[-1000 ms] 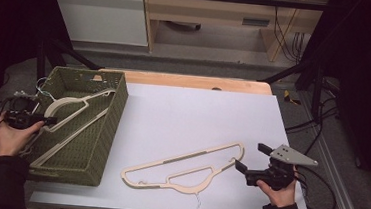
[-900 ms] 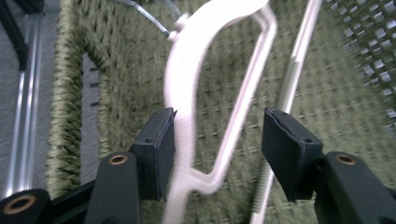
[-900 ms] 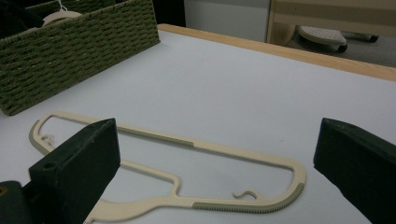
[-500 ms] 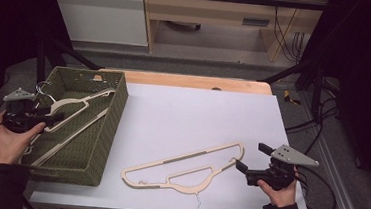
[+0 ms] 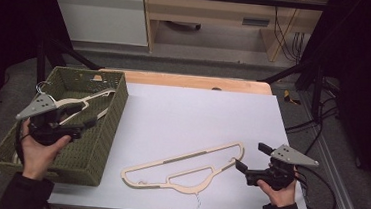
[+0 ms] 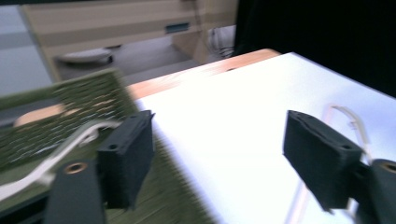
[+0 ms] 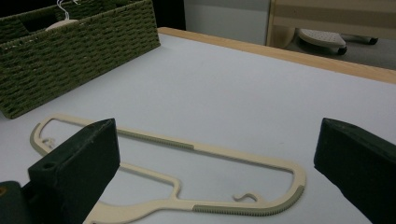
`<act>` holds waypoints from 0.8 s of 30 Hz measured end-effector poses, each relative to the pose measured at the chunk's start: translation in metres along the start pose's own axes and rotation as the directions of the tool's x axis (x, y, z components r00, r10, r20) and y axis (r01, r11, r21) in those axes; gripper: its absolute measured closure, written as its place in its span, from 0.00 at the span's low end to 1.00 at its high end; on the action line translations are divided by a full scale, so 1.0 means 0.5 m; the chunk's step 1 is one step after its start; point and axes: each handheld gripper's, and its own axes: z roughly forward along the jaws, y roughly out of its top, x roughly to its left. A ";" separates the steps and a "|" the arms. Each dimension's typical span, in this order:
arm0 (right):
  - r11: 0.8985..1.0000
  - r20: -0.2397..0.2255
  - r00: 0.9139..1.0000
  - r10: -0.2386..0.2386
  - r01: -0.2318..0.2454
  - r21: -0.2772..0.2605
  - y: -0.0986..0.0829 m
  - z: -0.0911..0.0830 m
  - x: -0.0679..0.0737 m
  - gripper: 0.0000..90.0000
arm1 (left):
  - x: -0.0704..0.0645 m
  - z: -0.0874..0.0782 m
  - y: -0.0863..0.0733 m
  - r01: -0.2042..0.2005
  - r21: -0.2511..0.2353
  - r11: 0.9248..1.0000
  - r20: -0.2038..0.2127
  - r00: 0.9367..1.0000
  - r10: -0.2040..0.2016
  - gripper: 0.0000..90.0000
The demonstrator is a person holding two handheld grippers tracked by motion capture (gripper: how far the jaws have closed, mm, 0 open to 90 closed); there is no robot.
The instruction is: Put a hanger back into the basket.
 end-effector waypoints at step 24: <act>1.000 -0.007 1.000 -0.007 0.007 -0.001 -0.001 -0.004 0.002 0.01 | -0.236 0.151 -0.107 -0.203 0.145 0.968 0.311 0.939 0.150 0.17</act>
